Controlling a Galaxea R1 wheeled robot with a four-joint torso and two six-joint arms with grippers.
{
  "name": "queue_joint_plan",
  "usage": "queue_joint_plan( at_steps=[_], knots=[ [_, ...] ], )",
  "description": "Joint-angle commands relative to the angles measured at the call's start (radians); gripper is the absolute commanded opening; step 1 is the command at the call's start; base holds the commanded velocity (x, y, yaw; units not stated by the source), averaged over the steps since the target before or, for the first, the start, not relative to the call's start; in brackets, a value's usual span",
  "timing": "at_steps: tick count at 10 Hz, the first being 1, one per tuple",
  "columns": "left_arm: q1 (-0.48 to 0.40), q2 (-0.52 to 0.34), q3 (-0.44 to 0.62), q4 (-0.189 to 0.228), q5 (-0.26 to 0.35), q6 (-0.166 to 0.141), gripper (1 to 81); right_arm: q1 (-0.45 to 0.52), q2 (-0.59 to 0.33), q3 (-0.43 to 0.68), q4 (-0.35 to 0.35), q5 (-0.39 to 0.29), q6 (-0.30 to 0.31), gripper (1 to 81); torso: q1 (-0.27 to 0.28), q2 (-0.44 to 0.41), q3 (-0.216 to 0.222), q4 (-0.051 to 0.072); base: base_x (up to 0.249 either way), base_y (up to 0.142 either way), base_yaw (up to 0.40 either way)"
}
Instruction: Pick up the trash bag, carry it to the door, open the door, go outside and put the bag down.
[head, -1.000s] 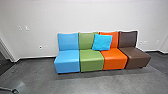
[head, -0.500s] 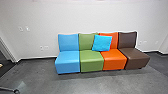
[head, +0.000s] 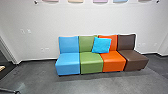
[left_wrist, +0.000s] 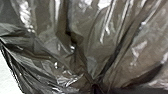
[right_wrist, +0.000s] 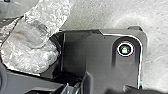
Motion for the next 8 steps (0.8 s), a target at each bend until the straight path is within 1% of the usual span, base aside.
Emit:
queue_joint_plan(
  at_steps=[1, 2, 3, 5, 7, 8],
  knots=[
    [0.005, 0.01, 0.005, 0.052, 0.051, 0.011, 1.0, 0.026, 0.033, -0.067, 0.024, -0.058, -0.019, 81.1, -0.063, 0.098, 0.0, 0.0, 0.0, 0.0, 0.0],
    [0.02, 0.017, 0.005, 0.074, 0.043, 0.011, 1.0, 0.009, 0.049, -0.085, 0.024, -0.044, -0.023, 81.1, -0.087, 0.134, 0.0, 0.0, 0.0, 0.0, 0.0],
    [0.029, 0.021, 0.005, 0.084, 0.032, 0.009, 1.0, -0.002, 0.059, -0.099, 0.024, -0.038, -0.034, 81.1, -0.11, 0.17, 0.0, 0.0, 0.0, 0.0, 0.0],
    [0.037, 0.027, 0.005, 0.086, 0.031, 0.011, 1.0, -0.025, 0.081, -0.117, 0.024, -0.024, -0.035, 81.1, -0.156, 0.24, 0.001, 0.0, 0.0, 0.0, 0.0],
    [0.04, 0.033, 0.005, 0.098, 0.031, 0.011, 1.0, -0.04, 0.093, -0.125, 0.024, -0.012, -0.048, 81.1, -0.203, 0.312, 0.001, 0.0, 0.0, 0.0, 0.0],
    [0.041, 0.034, 0.005, 0.098, 0.031, 0.011, 1.0, -0.048, 0.096, -0.126, 0.024, -0.002, -0.048, 81.1, -0.225, 0.347, 0.076, 0.0, 0.0, 0.0, 0.0]
  ],
)
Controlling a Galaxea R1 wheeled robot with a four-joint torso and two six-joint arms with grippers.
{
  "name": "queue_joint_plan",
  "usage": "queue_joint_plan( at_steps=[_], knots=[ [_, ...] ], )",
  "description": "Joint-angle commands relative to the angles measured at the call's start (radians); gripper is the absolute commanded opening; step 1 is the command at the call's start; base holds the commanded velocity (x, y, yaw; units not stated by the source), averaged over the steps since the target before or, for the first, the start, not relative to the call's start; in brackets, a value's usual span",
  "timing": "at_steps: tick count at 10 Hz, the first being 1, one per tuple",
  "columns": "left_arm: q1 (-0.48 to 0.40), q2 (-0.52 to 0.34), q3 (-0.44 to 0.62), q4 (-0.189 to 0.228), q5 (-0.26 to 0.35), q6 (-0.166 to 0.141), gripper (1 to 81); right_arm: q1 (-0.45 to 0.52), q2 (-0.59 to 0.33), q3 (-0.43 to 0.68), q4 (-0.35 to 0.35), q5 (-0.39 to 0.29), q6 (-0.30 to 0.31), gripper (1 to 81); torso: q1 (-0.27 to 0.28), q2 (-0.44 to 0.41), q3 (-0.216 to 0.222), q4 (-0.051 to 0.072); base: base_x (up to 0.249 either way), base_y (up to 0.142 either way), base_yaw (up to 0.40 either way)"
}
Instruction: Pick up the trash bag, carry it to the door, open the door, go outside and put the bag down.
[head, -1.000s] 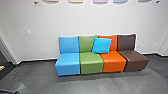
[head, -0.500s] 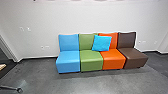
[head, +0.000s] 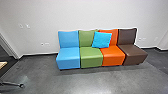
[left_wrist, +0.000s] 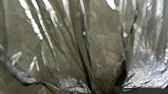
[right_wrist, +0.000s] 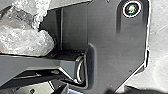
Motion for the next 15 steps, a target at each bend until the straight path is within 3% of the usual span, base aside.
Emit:
queue_joint_plan(
  at_steps=[1, 5, 6, 10, 14, 15],
  knots=[
    [-0.023, 0.001, 0.006, 0.005, 0.093, 0.01, 1.0, 0.025, -0.011, 0.001, 0.02, -0.072, -0.01, 81.1, -0.064, 0.099, 0.097, 0.0, 0.0, 0.0, 0.0],
    [-0.02, 0.003, 0.006, 0.007, 0.093, 0.01, 1.0, -0.001, 0.036, -0.06, 0.019, -0.057, -0.014, 81.1, -0.143, 0.221, 0.186, 0.0, 0.0, 0.0, 0.0],
    [-0.018, 0.004, 0.006, 0.007, 0.093, 0.01, 1.0, -0.007, 0.048, -0.077, 0.019, -0.056, -0.023, 81.1, -0.166, 0.256, 0.148, 0.0, 0.0, 0.0, 0.0],
    [-0.01, 0.003, 0.006, 0.007, 0.093, 0.01, 1.0, -0.059, 0.104, -0.157, 0.02, 0.024, -0.025, 81.1, -0.243, 0.372, 0.177, 0.0, 0.0, 0.0, 0.0],
    [-0.01, 0.004, 0.006, 0.007, 0.093, 0.01, 1.0, -0.083, 0.151, -0.215, 0.014, 0.043, -0.026, 81.1, -0.339, 0.52, 0.177, 0.0, 0.0, 0.0, 0.0],
    [-0.01, 0.003, 0.006, 0.005, 0.093, 0.01, 1.0, -0.088, 0.166, -0.232, 0.006, 0.044, -0.026, 81.1, -0.362, 0.555, 0.249, 0.0, 0.0, 0.0, 0.0]
  ],
)
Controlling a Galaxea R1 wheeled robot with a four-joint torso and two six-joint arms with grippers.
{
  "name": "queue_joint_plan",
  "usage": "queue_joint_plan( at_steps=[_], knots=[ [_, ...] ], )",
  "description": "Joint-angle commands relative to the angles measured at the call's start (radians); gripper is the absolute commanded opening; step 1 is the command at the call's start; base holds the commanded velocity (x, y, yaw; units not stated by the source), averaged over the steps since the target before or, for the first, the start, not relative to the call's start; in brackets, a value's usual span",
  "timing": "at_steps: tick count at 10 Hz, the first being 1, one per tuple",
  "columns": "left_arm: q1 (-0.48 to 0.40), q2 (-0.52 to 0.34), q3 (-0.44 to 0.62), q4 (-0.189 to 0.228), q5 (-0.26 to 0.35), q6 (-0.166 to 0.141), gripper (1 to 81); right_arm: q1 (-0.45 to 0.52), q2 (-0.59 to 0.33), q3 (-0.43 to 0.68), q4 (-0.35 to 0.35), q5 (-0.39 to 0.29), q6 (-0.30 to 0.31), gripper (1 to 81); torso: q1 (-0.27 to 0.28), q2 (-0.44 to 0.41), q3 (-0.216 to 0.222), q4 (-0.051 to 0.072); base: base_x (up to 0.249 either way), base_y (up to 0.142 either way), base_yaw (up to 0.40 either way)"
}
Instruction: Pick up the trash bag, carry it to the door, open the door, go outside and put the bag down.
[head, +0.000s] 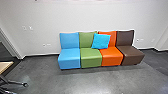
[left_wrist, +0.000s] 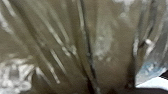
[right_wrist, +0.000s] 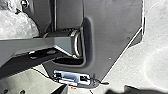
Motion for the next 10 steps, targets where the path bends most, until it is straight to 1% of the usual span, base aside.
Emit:
queue_joint_plan(
  at_steps=[1, 2, 3, 4, 5, 6, 7, 8, 10],
  knots=[
    [-0.027, -0.003, 0.006, 0.001, 0.093, 0.01, 1.0, 0.018, 0.02, -0.033, 0.002, -0.083, -0.006, 81.1, 0.003, -0.004, 0.098, 0.0, 0.0, 0.0, 0.0],
    [-0.027, -0.001, 0.006, 0.001, 0.093, 0.01, 1.0, 0.012, 0.033, -0.049, 0.002, -0.067, -0.006, 81.1, -0.006, 0.011, 0.107, 0.0, 0.0, 0.0, 0.0],
    [-0.027, 0.001, 0.006, 0.0, 0.093, 0.007, 1.0, 0.007, 0.042, -0.056, 0.002, -0.067, -0.006, 81.1, -0.011, 0.019, 0.128, 0.0, 0.0, 0.0, 0.0],
    [-0.027, 0.002, 0.006, 0.003, 0.096, 0.01, 1.0, 0.006, 0.045, -0.061, 0.002, -0.067, -0.006, 81.1, -0.014, 0.025, 0.159, 0.0, 0.0, 0.0, 0.0],
    [-0.027, 0.004, 0.005, 0.005, 0.096, 0.01, 1.0, 0.006, 0.047, -0.061, 0.002, -0.067, -0.006, 81.1, -0.016, 0.026, 0.139, 0.0, 0.0, 0.0, 0.0],
    [-0.027, 0.005, 0.005, 0.008, 0.101, 0.01, 1.0, 0.004, 0.05, -0.061, 0.002, -0.067, -0.006, 81.1, -0.018, 0.026, 0.13, 0.0, 0.0, 0.0, 0.0],
    [-0.027, 0.007, 0.005, 0.031, 0.107, 0.008, 1.0, -0.002, 0.057, -0.066, -0.001, -0.06, -0.006, 81.1, -0.019, 0.026, 0.144, 0.0, 0.0, 0.0, 0.0],
    [-0.024, 0.008, 0.003, 0.035, 0.107, 0.01, 1.0, -0.008, 0.068, -0.075, -0.014, -0.043, -0.006, 81.1, -0.019, 0.026, 0.153, 0.0, 0.0, 0.0, 0.0],
    [-0.023, 0.008, 0.0, 0.04, 0.108, 0.008, 1.0, -0.014, 0.094, -0.113, -0.017, -0.038, -0.006, 81.1, -0.019, 0.026, 0.153, 0.0, 0.0, 0.0, 0.0]
  ],
)
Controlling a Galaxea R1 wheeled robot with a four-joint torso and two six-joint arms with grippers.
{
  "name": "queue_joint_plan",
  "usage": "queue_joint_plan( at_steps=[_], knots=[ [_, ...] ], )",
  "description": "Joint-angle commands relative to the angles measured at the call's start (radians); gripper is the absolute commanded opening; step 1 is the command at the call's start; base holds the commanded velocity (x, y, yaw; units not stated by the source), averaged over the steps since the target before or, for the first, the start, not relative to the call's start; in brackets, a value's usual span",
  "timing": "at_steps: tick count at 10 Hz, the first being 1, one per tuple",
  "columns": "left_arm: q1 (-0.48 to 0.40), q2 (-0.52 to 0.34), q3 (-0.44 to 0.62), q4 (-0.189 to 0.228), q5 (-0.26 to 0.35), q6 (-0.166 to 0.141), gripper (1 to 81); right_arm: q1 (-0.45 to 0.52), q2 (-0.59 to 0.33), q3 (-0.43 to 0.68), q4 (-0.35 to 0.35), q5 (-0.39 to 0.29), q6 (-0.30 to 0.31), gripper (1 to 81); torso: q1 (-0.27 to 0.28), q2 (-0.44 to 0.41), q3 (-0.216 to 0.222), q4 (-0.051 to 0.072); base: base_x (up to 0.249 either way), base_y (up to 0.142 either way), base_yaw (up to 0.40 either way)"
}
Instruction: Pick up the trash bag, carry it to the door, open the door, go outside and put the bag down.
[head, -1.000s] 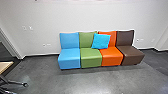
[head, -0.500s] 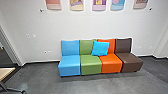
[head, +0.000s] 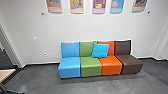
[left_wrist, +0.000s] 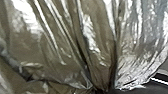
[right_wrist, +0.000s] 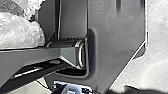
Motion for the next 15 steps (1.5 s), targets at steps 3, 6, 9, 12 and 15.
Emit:
queue_joint_plan(
  at_steps=[3, 6, 9, 12, 15],
  knots=[
    [-0.044, 0.006, 0.0, 0.008, 0.086, 0.01, 1.0, 0.041, 0.027, -0.038, -0.004, -0.071, -0.004, 81.1, -0.071, 0.11, 0.0, 0.0, 0.0, 0.0, 0.0],
    [-0.044, 0.007, 0.0, 0.027, 0.086, 0.009, 1.0, 0.038, 0.028, -0.038, -0.006, -0.071, -0.005, 81.1, -0.065, 0.108, 0.0, 0.0, 0.0, 0.0, 0.0],
    [-0.044, 0.007, -0.006, 0.028, 0.086, 0.009, 1.0, 0.031, 0.028, -0.044, -0.004, -0.071, -0.004, 81.1, -0.078, 0.168, 0.096, 0.0, 0.0, 0.0, 0.0],
    [-0.044, 0.01, -0.02, 0.03, 0.084, 0.009, 1.0, 0.03, 0.03, -0.046, -0.002, -0.071, -0.004, 81.1, -0.081, 0.177, 0.067, 0.0, 0.0, 0.0, 0.0],
    [-0.044, 0.012, -0.026, 0.03, 0.084, 0.01, 1.0, 0.03, 0.03, -0.047, -0.002, -0.07, -0.004, 81.1, -0.083, 0.177, 0.11, 0.0, 0.0, 0.0, 0.0]
  ],
)
